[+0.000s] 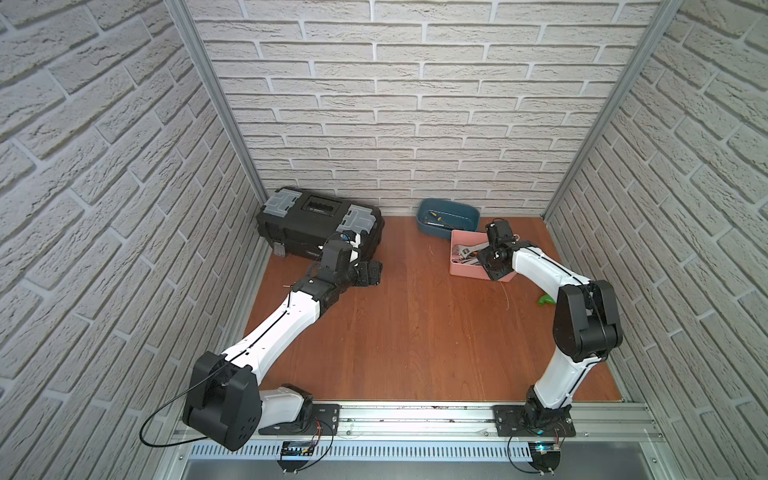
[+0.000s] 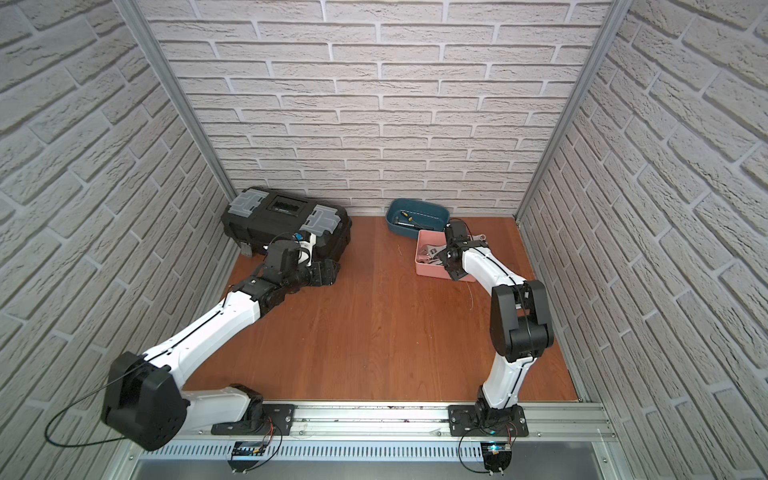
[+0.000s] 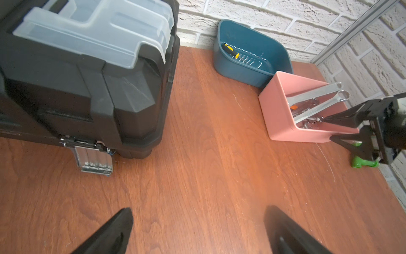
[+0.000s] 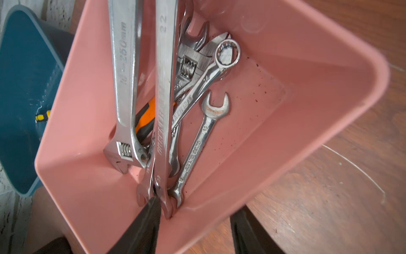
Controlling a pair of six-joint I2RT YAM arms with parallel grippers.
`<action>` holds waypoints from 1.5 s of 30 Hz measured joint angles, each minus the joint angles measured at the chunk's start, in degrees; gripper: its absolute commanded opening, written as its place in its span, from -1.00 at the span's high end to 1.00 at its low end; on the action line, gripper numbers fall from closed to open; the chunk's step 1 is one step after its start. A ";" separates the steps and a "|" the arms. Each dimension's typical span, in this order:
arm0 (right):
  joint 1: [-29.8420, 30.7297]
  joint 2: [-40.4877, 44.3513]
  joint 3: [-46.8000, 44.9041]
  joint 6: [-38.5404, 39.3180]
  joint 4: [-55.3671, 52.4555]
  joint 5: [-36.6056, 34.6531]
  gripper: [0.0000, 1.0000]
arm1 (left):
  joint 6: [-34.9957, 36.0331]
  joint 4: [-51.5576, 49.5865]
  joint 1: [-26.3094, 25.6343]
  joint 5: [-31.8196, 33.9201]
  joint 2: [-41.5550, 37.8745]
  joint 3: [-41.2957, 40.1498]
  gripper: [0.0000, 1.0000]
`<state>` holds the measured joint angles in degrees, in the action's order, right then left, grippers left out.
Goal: Take out the wrench from the storage box
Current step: Move the storage box to the center of the board.
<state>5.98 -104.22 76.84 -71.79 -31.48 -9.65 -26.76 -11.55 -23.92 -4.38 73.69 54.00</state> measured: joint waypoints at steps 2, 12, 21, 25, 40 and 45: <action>-0.07 -0.90 0.90 -0.33 -1.46 0.48 0.19 | 0.17 -0.13 0.00 -0.11 0.22 0.07 -0.97; -1.01 -3.54 4.87 -2.56 -5.99 0.90 0.75 | 0.55 -0.50 0.22 -1.20 1.79 0.33 -0.96; -0.33 -3.32 4.90 2.05 -6.51 0.87 0.95 | 1.33 -1.42 0.44 -2.14 1.81 0.94 -0.97; 0.59 -0.48 1.51 5.97 -5.86 1.11 0.95 | 1.70 -2.14 0.57 -2.56 1.81 1.16 -0.97; 15.12 14.14 -13.57 26.38 -12.81 7.37 0.95 | 2.45 -5.57 1.53 -4.61 1.22 1.09 -0.97; 20.94 17.18 -16.50 28.79 -13.33 7.87 0.95 | 2.56 -5.86 1.81 -5.42 0.07 0.31 -0.97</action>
<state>26.92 -87.05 60.34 -43.00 -44.82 -1.78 -24.21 -17.41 -22.11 -9.80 73.76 54.30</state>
